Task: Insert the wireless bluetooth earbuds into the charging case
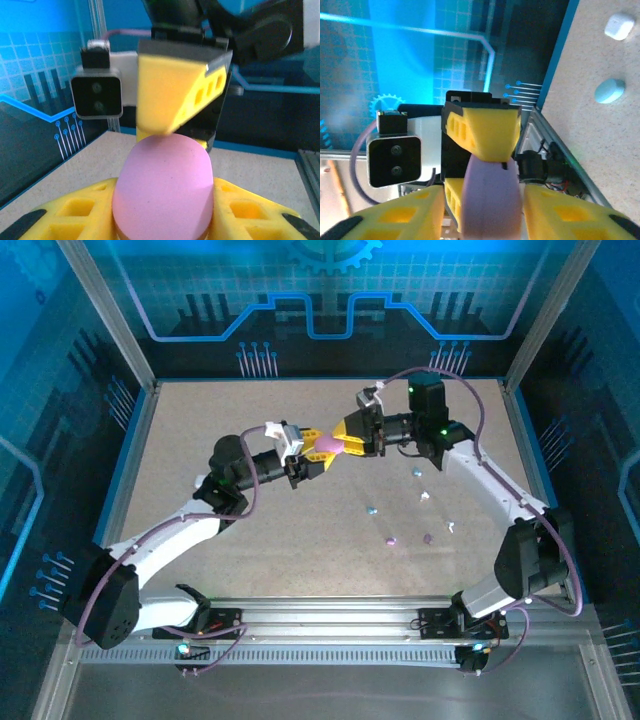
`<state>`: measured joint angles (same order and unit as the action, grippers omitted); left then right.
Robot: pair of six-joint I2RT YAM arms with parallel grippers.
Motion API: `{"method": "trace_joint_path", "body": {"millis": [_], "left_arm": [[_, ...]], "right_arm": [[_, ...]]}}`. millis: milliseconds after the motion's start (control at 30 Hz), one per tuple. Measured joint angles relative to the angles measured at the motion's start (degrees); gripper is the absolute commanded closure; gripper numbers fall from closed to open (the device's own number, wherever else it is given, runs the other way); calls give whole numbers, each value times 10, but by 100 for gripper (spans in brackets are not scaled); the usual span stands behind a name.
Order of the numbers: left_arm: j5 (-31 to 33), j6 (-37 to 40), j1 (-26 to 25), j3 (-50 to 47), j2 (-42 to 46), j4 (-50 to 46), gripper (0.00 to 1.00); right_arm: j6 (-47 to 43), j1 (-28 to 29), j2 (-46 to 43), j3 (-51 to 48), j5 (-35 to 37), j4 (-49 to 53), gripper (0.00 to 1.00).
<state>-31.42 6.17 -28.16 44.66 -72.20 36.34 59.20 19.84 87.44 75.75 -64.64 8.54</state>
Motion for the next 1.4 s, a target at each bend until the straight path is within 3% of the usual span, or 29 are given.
{"method": "trace_joint_path", "body": {"millis": [167,467,667,800,933,1067,1400], "left_arm": [[-2,61,0,52,12,-125,71],[-5,109,0,75,19,-224,70],[-9,110,0,81,19,-233,69],[-10,110,0,83,19,-237,67],[-10,110,2,83,19,-241,53],[-11,106,2,83,19,-230,34],[-36,44,33,16,1,-88,32]], "right_arm": [[-150,0,6,82,50,189,46],[-228,4,20,89,55,281,50],[-220,14,30,86,28,263,54],[-213,16,40,84,14,250,71],[-200,12,42,75,6,234,81],[-148,11,41,39,-7,163,84],[-2,-6,37,-11,-44,-18,84]]}}
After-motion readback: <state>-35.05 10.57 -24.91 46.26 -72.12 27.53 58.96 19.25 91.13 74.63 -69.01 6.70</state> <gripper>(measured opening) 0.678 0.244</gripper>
